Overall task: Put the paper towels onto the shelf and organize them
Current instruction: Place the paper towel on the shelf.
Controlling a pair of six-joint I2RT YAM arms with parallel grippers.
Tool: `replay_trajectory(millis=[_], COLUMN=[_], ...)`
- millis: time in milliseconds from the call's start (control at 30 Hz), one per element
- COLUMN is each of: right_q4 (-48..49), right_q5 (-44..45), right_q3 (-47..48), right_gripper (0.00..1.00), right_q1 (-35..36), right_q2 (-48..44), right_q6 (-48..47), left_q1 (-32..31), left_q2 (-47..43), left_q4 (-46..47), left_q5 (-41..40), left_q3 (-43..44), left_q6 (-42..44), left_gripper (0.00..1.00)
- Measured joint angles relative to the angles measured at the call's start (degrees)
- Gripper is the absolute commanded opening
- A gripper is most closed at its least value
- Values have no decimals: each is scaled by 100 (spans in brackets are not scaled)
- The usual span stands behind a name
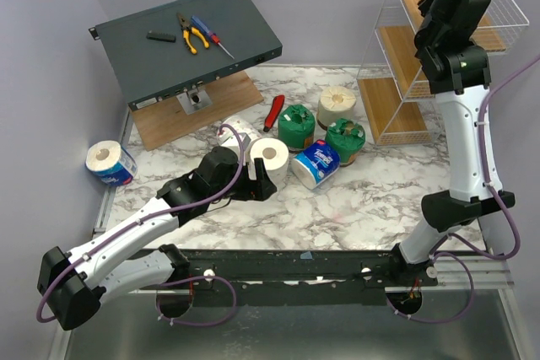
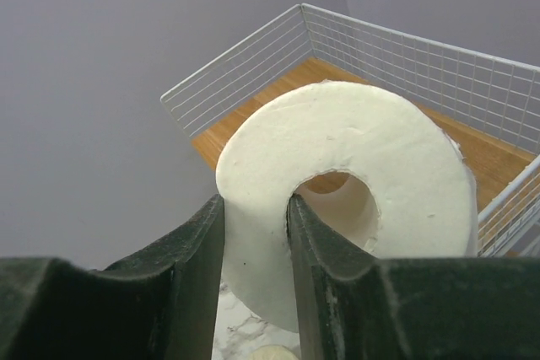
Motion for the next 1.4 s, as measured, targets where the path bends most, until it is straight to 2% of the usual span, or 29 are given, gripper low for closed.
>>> replay_trajectory(millis=[200,300,400,900,1400], right_q4=[26,26,31,87,214], right_q5=[-2,-4,-9,-192,-479], right_q3=[-2,-2,-2,398,750], right_gripper=[52,63,69,82,85], right_q1=[-52,-96,-131,-321,-345], right_q2=[46,46,48,374,625], right_q6=[87,111,136,380,684], left_q1=[0,0,0,0,11], left_q2=[0,0,4,31,68], left_q4=[-2,-2,-2,-57,-173], left_q5=[17,17,22,24,22], left_q3=[0,0,2,2,92], left_q6=[0,0,0,4,20], left_gripper=[86,86,86,86,86])
